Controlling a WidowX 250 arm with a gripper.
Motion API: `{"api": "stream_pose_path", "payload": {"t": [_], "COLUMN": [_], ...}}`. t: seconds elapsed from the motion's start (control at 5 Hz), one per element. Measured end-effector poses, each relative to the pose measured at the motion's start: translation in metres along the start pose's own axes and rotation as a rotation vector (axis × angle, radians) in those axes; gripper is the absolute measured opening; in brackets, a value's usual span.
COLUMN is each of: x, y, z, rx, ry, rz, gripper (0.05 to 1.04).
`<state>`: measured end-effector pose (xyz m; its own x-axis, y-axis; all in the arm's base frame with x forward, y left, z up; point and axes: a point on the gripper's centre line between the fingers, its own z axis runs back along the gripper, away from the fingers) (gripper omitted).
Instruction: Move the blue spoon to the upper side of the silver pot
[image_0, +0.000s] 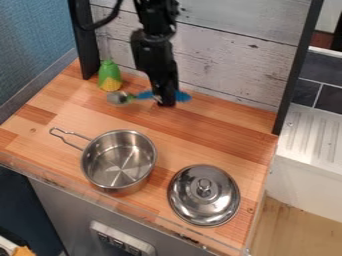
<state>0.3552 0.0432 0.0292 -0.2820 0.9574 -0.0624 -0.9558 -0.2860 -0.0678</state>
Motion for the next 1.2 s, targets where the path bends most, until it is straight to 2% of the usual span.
{"api": "stream_pose_path", "payload": {"t": [0.2,0.4,0.6,0.8,1.0,1.2], "x": [-0.004,-0.011,-0.015,-0.016,-0.016,-0.016], "y": [0.01,0.008,0.009,0.008,0.008,0.008], "z": [-0.011,-0.011,-0.018,-0.017,-0.017,-0.017], "rx": [-0.006,-0.027,-0.016,-0.018,-0.016,-0.017], "ry": [-0.025,-0.043,-0.075,-0.074,-0.078,-0.087], "rz": [-0.041,-0.071,-0.08,-0.071,-0.065,-0.062], "gripper": [0.434,0.434,0.487,0.796,1.009,1.011]}}
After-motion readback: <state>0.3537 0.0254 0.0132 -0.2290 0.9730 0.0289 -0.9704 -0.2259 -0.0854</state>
